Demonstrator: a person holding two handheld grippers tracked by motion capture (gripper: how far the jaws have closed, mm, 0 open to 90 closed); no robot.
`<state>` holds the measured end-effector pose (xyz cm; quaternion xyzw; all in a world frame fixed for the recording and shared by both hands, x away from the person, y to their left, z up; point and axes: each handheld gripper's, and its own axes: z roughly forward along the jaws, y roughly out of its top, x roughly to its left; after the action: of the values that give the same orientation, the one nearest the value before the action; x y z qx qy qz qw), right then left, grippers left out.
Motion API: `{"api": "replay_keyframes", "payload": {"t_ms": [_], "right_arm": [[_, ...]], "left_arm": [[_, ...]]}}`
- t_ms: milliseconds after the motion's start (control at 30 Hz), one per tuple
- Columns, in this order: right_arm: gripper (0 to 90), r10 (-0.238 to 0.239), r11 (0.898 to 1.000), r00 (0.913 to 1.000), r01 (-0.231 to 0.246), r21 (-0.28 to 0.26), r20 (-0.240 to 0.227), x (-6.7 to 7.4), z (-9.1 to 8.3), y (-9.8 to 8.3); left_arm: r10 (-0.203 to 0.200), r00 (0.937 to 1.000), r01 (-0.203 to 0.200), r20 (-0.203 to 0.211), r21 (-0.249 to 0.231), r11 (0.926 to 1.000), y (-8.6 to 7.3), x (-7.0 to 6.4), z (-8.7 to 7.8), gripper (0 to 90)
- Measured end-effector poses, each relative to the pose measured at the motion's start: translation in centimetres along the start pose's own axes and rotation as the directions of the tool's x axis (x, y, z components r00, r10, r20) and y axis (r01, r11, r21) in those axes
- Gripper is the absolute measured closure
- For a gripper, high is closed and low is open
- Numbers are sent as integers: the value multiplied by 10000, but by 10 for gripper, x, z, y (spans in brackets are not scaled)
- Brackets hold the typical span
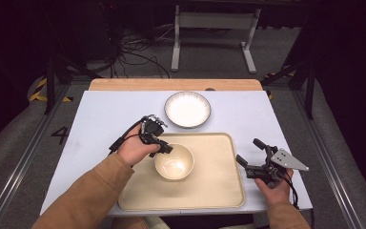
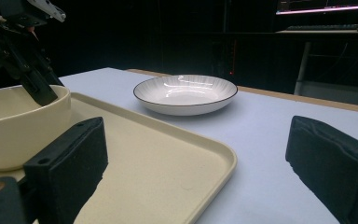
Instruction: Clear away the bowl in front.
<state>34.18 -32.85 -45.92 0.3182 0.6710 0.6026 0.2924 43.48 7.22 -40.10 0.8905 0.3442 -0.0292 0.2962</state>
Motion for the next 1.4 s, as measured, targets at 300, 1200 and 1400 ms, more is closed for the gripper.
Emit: {"api": "replay_keyframes", "payload": {"t_ms": [300,1200,1400], "right_arm": [[61,77,10000,9999,-77,38,-67,-1,1,0],[56,175,9997,9996,-172,159,-225,-2,2,1],[56,176,9997,9996,-173,153,-233,-2,2,1]], "left_arm": [[650,9977,-673,-204,-1392,9880,-13,-2,-17,368],[885,9853,-1450,-1459,-4431,8846,-113,9,-69,177],[774,9850,-1415,-1540,-4664,8732,-129,16,-72,168]]}}
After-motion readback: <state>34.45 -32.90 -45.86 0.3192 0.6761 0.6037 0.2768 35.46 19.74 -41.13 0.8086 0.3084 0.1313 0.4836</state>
